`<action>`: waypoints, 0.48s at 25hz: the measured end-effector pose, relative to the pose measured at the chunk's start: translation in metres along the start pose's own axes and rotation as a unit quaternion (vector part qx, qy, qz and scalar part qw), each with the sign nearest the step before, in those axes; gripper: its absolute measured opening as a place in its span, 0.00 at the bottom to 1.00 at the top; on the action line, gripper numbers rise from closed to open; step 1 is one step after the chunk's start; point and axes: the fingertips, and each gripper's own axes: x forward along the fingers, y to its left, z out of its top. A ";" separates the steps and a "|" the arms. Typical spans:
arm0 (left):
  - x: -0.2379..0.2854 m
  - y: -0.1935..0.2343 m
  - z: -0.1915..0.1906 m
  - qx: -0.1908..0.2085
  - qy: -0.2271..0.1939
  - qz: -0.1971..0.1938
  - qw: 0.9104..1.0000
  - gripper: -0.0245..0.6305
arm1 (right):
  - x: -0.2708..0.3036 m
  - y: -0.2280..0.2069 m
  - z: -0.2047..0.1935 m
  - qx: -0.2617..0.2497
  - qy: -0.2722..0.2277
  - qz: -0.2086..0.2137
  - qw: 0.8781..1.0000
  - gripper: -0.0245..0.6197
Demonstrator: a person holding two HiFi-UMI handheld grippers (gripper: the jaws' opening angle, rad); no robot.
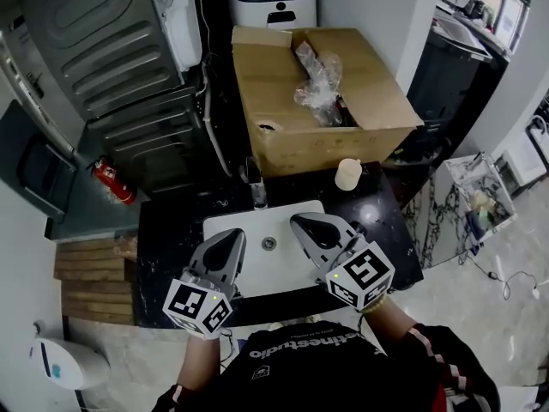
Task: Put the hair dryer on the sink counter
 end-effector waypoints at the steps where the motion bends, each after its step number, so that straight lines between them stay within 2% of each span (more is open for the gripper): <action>1: 0.000 0.000 -0.001 -0.004 0.000 -0.001 1.000 0.06 | 0.000 0.000 -0.001 0.001 0.002 0.000 1.000 0.10; 4: 0.000 -0.002 -0.001 -0.021 -0.003 -0.004 1.000 0.06 | 0.000 -0.001 -0.003 0.005 0.006 0.002 1.000 0.10; 12: 0.003 -0.003 -0.001 -0.010 0.001 -0.003 1.000 0.06 | -0.001 -0.007 -0.010 0.000 0.018 -0.009 1.000 0.10</action>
